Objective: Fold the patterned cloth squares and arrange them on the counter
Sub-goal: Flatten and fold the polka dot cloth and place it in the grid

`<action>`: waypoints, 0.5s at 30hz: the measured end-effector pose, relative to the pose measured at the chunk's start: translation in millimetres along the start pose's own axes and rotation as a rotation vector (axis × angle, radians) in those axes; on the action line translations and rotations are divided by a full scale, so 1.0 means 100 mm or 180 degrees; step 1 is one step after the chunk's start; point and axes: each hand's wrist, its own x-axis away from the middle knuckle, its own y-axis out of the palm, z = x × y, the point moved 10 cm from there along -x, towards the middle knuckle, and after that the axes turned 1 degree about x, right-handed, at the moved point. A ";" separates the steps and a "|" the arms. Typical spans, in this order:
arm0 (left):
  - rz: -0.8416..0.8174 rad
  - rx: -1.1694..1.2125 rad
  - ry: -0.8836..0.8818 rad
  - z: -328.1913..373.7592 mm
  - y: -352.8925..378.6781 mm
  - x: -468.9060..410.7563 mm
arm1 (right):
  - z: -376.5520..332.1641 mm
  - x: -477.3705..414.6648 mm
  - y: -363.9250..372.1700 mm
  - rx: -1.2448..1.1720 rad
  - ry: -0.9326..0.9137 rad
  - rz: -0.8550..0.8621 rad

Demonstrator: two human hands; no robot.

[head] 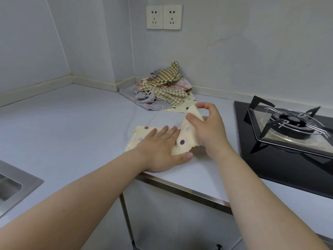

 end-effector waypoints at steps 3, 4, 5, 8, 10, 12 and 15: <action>0.0078 -0.0023 0.0394 0.20 0.01 0.01 | -0.07 0.03 0.11 -0.0336 -0.0083 -0.0325; 0.0122 -0.0042 0.0501 0.25 -0.01 0.02 | -0.08 0.05 0.15 -0.0383 -0.0085 -0.0449; 0.0146 -0.0043 0.0579 0.28 -0.02 0.03 | -0.08 0.06 0.19 -0.0418 -0.0069 -0.0544; -0.0298 0.0595 0.0646 0.28 -0.11 0.08 | -0.03 0.07 0.19 -0.0505 0.0078 -0.0590; -0.0726 0.1847 0.0621 0.17 -0.18 0.12 | 0.00 0.03 0.18 -0.0616 0.0157 -0.0533; -0.0837 0.3201 0.0599 0.07 -0.31 0.14 | 0.02 0.01 0.20 -0.0712 0.0190 -0.0575; -0.0354 0.4368 -0.0163 -0.24 -0.40 0.08 | 0.03 0.06 0.38 -0.0643 0.0268 -0.1026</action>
